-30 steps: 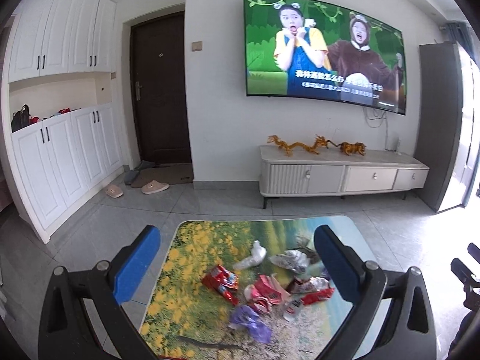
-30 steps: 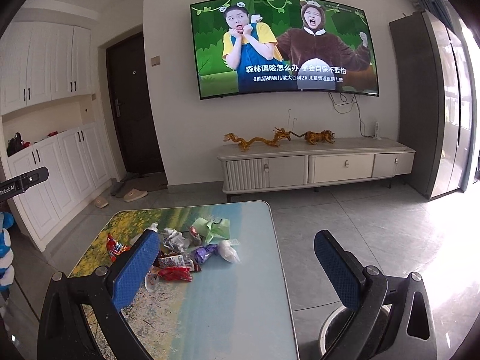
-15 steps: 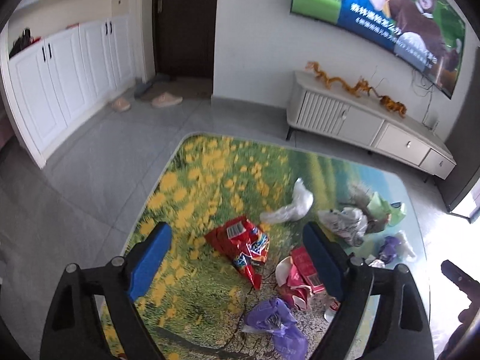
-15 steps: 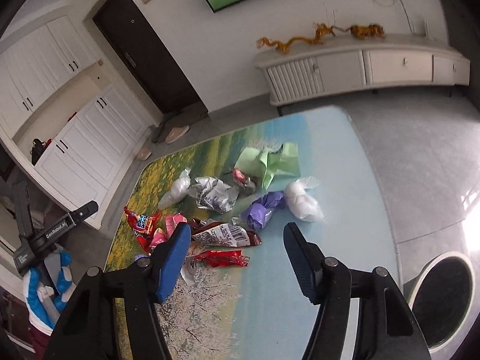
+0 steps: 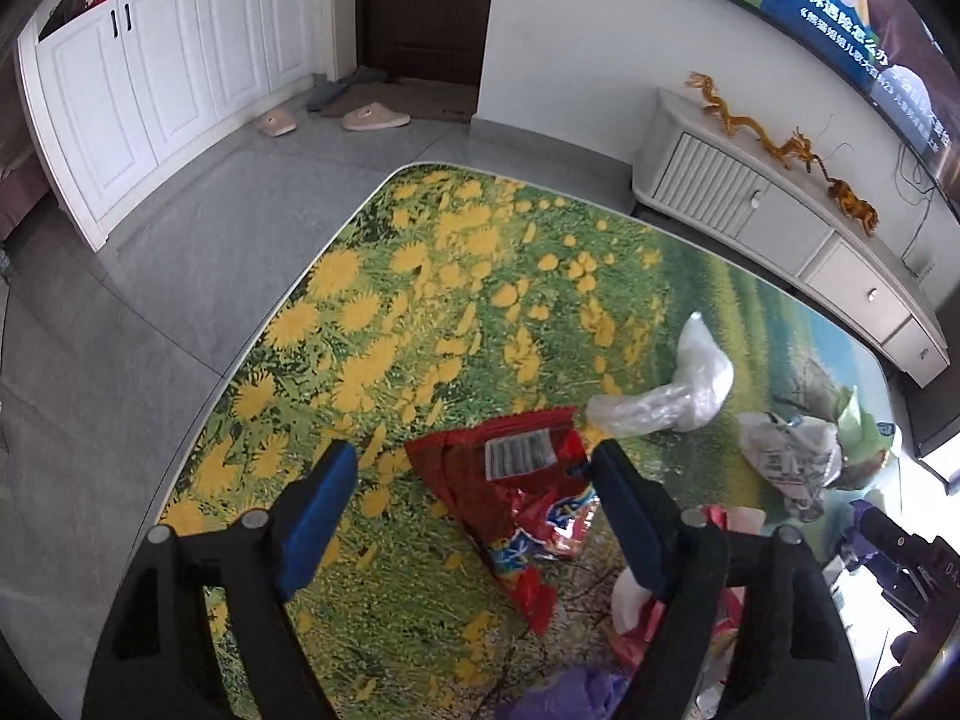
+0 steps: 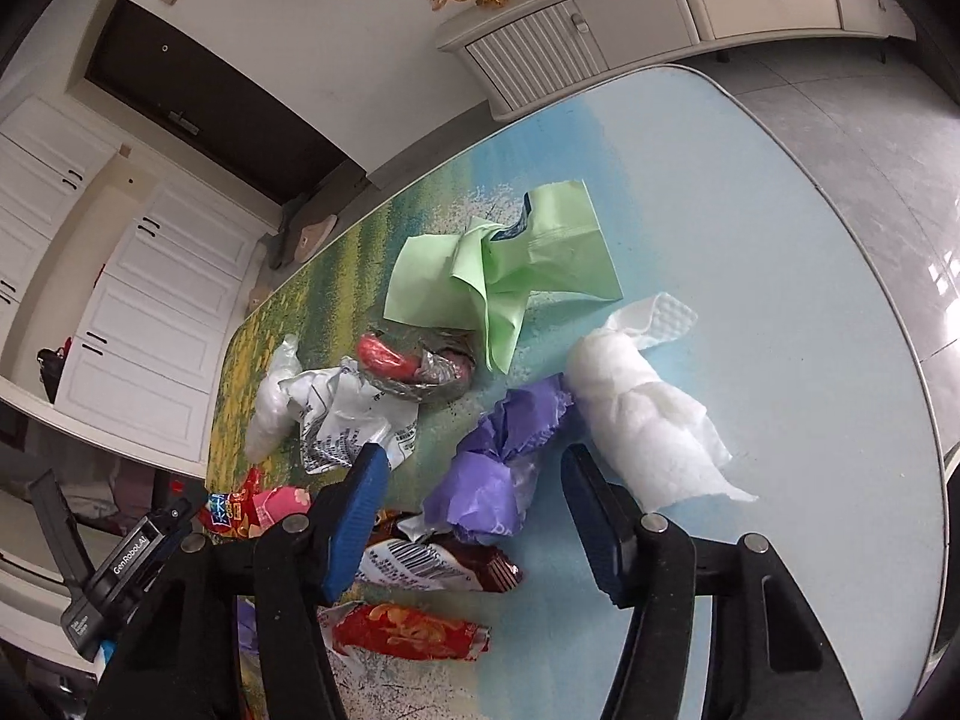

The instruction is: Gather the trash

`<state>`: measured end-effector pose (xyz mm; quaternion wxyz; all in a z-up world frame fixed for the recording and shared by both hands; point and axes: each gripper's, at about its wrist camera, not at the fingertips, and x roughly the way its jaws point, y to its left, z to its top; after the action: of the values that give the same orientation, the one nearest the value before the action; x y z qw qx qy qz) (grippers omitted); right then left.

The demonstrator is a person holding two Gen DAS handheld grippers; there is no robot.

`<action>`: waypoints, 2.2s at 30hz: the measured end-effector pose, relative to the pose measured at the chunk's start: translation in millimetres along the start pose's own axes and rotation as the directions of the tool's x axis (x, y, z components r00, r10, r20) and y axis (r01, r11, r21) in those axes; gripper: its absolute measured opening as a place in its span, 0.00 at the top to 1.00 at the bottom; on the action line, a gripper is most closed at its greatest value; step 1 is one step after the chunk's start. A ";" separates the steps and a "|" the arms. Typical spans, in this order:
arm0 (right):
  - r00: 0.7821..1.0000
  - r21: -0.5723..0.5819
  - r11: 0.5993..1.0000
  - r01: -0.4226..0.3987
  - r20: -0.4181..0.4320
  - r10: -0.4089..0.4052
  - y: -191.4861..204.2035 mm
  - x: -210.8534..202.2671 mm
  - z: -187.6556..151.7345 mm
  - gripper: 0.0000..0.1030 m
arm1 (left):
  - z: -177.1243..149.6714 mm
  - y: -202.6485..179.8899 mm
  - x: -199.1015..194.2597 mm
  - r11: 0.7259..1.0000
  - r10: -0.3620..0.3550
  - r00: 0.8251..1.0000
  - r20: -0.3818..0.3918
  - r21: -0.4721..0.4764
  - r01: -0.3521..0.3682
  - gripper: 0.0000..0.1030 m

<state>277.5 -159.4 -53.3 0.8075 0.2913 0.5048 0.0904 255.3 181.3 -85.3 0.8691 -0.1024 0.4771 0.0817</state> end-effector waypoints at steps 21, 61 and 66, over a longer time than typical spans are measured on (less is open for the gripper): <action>0.990 -0.188 0.981 -0.056 0.118 0.079 45.4 -47.2 -24.4 0.73 | -18.6 0.1 -56.5 0.979 -0.201 0.972 0.121 0.007 0.202 0.80; 0.978 -0.586 0.804 -0.098 -0.205 -0.030 60.0 -31.5 -198.3 0.64 | -81.9 -46.2 -149.1 0.929 -0.351 0.915 0.200 0.198 0.314 0.81; 0.980 -0.623 0.777 -0.089 -0.194 -0.043 66.1 -33.2 -207.3 0.49 | -83.7 -45.8 -146.8 0.930 -0.350 0.915 0.202 0.194 0.313 0.80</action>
<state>91.6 -41.6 -57.3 0.8031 0.0011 0.5196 0.2916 120.3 109.1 -0.4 0.9254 -0.1028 0.3525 -0.0939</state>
